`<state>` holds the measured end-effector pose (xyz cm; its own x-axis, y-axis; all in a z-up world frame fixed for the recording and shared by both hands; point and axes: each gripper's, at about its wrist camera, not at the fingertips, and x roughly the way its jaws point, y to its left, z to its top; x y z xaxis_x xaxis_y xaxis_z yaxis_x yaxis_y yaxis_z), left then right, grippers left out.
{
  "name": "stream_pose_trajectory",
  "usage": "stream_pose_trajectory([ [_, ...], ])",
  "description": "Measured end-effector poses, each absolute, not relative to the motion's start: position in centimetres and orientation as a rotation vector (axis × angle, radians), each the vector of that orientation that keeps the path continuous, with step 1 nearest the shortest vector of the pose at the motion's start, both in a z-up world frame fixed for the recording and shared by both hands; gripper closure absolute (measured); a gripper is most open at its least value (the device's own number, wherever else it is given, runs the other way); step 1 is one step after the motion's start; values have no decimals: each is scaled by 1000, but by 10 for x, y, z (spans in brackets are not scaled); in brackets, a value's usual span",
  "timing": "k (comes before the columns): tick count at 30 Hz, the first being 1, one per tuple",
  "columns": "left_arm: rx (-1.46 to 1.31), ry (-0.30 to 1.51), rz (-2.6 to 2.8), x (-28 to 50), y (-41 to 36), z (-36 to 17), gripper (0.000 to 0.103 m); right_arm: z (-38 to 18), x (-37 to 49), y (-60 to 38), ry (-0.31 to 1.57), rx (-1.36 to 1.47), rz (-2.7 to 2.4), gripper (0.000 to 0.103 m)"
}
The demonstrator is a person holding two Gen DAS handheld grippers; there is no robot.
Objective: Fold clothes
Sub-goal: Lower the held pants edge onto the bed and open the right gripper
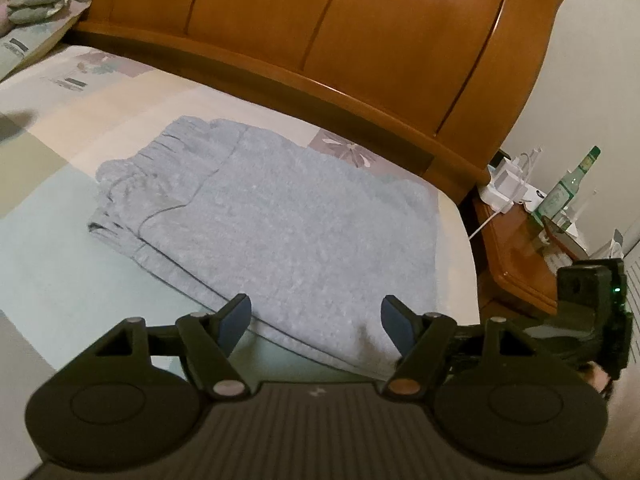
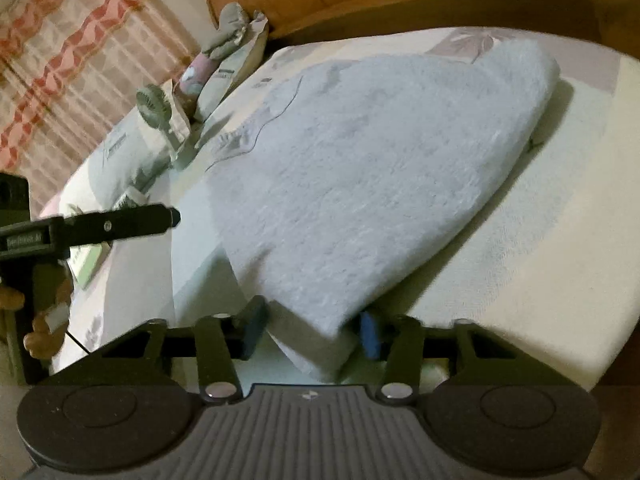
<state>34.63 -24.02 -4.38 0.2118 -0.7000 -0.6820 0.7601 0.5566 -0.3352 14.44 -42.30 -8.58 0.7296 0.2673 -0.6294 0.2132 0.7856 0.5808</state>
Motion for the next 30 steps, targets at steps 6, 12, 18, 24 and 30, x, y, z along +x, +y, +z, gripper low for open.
stream_pose_trajectory([
  [6,93,911,-1018,348,-241,-48,29,-91,130,-424,855,790,108,75],
  [12,140,838,-1020,356,-258,-44,28,-46,126,-401,713,408,43,71],
  [18,231,809,-1004,367,-291,-65,28,-65,158,-393,750,281,-6,71],
  [24,319,821,-968,362,-290,-85,28,-81,150,-401,717,407,-34,49],
  [30,341,743,-1050,365,-328,-48,26,-73,153,-394,681,477,-80,21],
])
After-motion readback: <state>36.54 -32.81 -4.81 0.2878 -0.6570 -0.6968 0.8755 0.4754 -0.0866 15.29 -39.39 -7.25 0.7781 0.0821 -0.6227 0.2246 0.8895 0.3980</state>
